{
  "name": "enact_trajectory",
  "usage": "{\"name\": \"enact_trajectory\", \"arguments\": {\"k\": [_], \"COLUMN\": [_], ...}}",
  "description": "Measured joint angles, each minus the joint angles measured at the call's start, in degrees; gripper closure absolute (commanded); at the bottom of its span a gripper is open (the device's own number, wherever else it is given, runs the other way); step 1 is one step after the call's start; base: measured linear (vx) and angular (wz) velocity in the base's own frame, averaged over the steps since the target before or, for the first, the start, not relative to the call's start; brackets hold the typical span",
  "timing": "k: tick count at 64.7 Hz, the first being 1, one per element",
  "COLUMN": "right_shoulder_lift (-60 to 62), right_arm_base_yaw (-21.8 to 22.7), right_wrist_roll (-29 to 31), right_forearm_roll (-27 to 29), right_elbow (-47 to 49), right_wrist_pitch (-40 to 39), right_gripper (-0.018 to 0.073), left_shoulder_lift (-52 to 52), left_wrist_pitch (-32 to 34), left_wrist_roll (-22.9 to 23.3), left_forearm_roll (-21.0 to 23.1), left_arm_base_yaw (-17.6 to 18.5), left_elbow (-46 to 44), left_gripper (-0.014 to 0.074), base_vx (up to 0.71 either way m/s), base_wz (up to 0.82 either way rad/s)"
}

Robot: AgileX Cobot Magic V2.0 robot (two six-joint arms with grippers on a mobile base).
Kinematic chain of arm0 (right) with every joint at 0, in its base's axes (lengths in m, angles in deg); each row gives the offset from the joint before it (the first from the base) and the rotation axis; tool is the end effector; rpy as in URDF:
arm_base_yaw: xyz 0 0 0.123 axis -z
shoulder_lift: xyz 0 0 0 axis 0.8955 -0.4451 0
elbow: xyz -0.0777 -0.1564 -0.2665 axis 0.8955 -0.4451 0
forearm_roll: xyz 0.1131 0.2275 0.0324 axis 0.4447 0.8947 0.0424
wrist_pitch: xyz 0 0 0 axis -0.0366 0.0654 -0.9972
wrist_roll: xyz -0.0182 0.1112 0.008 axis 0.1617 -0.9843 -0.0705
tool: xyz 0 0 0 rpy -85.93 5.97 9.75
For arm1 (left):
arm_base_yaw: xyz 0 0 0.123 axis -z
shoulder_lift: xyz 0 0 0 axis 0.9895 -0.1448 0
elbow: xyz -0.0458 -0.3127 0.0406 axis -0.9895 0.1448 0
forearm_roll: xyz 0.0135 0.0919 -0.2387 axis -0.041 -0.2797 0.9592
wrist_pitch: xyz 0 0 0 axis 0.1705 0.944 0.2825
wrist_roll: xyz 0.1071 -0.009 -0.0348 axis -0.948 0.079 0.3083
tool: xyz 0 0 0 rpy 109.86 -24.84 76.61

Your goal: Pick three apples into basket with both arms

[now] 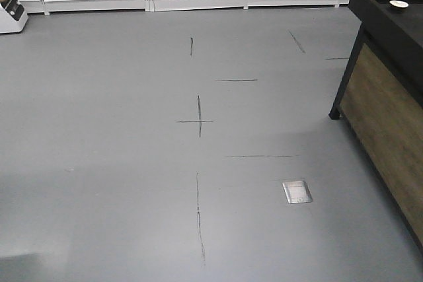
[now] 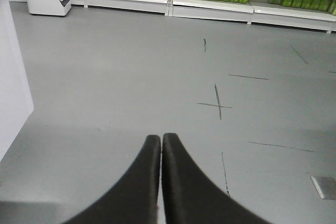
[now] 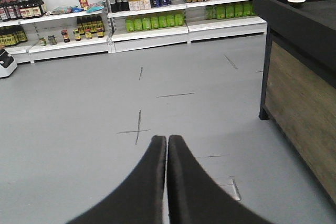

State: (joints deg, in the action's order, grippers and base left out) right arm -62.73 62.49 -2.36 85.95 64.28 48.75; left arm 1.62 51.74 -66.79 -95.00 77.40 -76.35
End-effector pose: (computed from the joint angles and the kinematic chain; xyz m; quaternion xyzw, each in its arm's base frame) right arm 0.0477 0.0006 0.1776 0.0359 0.7598 0.0415 0.6479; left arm 0.0440 0.0080 0.1655 -0.0964 0.7902 -0.0027 0.6052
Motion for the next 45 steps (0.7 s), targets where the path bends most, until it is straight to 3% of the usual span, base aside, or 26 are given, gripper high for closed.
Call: {"name": "enact_trajectory", "arguments": {"k": [45], "right_shoulder_lift": [0.00], "right_arm_base_yaw": [0.00], "right_wrist_roll": [0.00], "right_forearm_roll": [0.00], "right_elbow": [0.00], "right_wrist_pitch": [0.00], "right_gripper": [0.0568], "left_shoulder_lift": [0.00], "left_wrist_pitch": [0.00], "left_wrist_roll": [0.02], "left_forearm_roll": [0.00], "left_arm_base_yaw": [0.00], "left_elbow": [0.00], "left_gripper": [0.0603], "base_vx": [0.24], "base_wz": [-0.13]}}
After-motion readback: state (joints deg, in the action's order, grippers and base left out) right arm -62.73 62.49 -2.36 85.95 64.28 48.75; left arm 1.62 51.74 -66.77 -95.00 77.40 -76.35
